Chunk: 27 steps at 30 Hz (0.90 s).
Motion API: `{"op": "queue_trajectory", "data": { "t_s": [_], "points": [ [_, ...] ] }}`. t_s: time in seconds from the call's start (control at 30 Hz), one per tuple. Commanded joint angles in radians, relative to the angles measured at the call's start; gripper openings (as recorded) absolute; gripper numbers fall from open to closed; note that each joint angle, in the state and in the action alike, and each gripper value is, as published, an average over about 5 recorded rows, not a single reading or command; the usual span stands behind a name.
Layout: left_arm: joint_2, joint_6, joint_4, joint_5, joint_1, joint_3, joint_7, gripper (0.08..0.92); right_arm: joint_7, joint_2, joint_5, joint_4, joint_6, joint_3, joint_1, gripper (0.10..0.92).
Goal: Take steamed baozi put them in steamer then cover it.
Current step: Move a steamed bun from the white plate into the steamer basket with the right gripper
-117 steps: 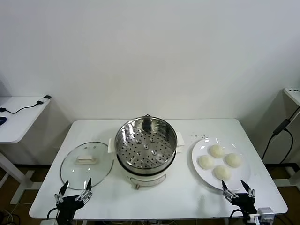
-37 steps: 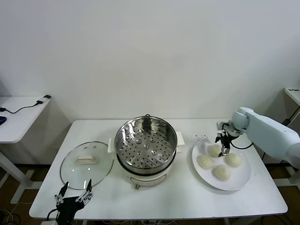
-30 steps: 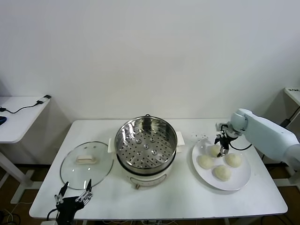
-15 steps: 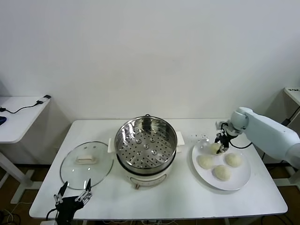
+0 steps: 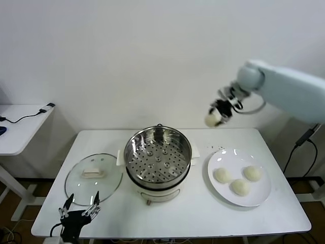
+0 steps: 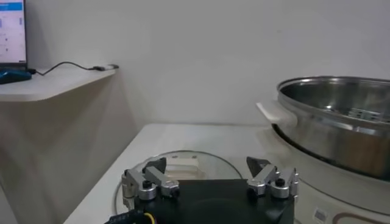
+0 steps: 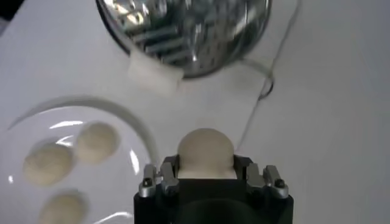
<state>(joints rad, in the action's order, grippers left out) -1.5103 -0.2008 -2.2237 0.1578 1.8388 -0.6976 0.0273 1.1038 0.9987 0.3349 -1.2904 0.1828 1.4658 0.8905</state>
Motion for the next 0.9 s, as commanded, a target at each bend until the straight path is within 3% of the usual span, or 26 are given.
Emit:
{"op": "queue_trajectory", "data": {
  "t_s": [0.03,0.17,0.4,0.6,0.9],
  "points": [
    [0.002,-0.007,-0.003,-0.004,-0.005,-0.001,0.000,0.823,-0.026,0.191,-0.062,-0.276,0.328,0.099,0.183,0.602],
    [0.003,-0.009,-0.003,-0.003,-0.009,-0.004,0.001,0.823,-0.043,0.199,-0.203,-0.222,0.391,0.076,0.050,0.602],
    [0.003,-0.013,-0.003,-0.003,-0.010,-0.003,0.001,0.823,-0.076,0.205,-0.508,0.001,0.490,-0.027,-0.191,0.602],
    [0.002,-0.021,-0.002,0.003,-0.012,-0.006,0.004,0.823,-0.108,0.269,-0.591,0.148,0.510,-0.106,-0.333,0.602],
    [0.003,-0.019,-0.002,0.012,-0.009,-0.012,0.006,0.823,-0.147,0.389,-0.600,0.353,0.520,-0.170,-0.419,0.602]
  ]
}}
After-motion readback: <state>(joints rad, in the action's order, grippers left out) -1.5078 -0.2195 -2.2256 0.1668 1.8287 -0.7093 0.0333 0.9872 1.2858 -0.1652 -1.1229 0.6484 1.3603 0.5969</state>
